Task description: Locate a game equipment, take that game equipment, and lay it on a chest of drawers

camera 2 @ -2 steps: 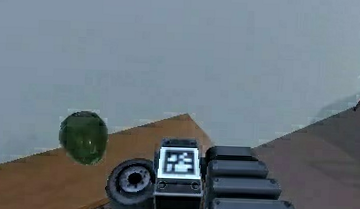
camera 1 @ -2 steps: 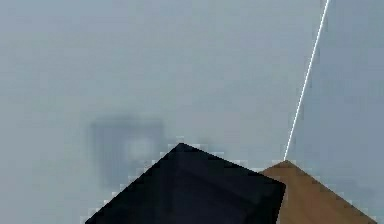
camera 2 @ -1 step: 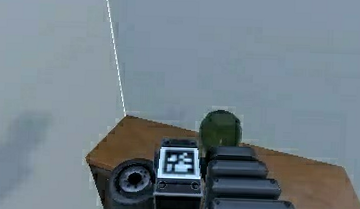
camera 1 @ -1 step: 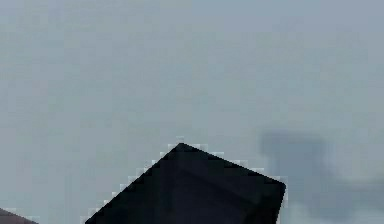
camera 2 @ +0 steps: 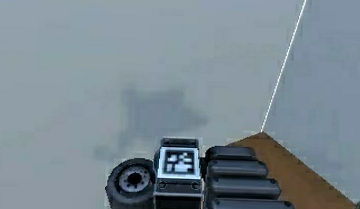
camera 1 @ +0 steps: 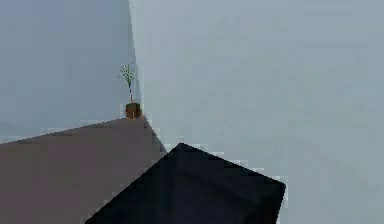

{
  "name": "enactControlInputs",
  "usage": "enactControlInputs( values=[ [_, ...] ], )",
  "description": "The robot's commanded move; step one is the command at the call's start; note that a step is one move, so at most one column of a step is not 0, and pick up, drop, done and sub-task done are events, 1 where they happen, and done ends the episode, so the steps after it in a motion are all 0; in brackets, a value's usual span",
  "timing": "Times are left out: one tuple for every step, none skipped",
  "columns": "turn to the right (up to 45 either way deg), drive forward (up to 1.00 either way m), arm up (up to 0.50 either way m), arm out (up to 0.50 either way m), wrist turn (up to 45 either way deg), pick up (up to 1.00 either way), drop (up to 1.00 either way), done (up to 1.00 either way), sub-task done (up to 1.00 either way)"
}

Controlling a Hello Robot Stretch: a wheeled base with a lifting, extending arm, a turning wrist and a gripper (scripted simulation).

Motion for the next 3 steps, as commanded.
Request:
enactControlInputs(
  values=[
    [-45.0, 0.0, 0.0, 0.0, 0.0, 0.0, 0.0, 0.0, 0.0],
    [-6.0, 0.0, 0.0, 0.0, 0.0, 0.0, 0.0, 0.0, 0.0],
    [45.0, 0.0, 0.0, 0.0, 0.0, 0.0, 0.0, 0.0, 0.0]
  ],
)
